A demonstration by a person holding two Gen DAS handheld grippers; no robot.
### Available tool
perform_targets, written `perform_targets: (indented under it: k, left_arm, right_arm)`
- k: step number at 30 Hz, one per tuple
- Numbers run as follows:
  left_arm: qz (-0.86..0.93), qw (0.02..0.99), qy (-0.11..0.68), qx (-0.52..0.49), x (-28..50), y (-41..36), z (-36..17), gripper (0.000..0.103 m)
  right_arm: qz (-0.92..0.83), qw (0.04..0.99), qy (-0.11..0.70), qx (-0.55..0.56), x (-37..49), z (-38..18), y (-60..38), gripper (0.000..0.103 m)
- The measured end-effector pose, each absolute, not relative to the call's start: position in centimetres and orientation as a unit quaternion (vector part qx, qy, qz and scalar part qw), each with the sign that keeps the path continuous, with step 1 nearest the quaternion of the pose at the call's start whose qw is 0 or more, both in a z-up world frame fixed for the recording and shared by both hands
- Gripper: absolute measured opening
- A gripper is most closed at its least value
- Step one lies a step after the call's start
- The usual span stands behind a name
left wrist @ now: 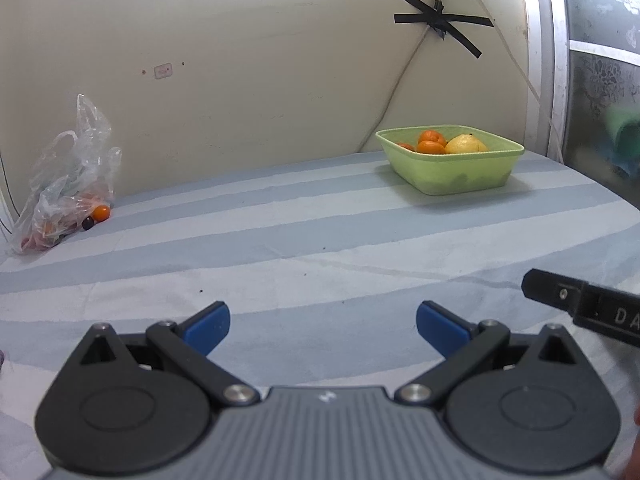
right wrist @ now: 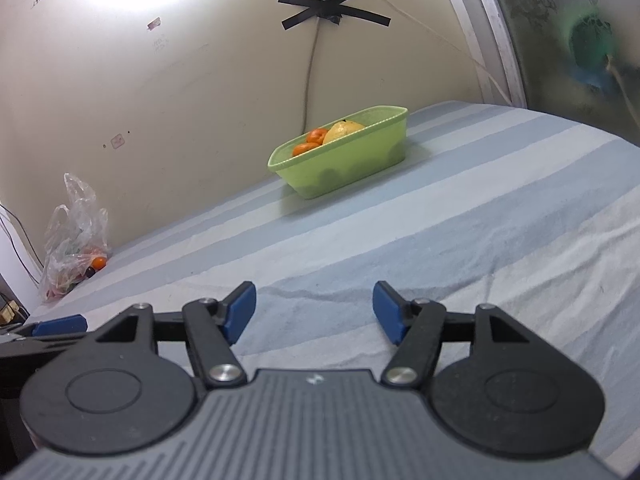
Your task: Organize fruits
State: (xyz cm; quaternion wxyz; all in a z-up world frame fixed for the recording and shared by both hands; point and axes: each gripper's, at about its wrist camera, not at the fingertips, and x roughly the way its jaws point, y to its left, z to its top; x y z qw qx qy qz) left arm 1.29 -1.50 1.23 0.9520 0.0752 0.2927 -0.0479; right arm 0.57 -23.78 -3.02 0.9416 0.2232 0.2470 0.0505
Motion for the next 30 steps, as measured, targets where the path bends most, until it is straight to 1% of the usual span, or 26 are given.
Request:
perform_targets:
  k: [11,30]
  left_arm:
    - [-0.054,0.945,0.310,0.089,1.17,-1.84,0.66,0.103]
    - [-0.035,0.949,0.296,0.104,1.08,-1.95,0.92,0.103]
  right_arm:
    - [0.053,0.941,0.247,0.225,0.63,-3.11,-23.96,0.067]
    - [0.052,0.940,0.248,0.227,0.61,-3.16,-23.98,0.068]
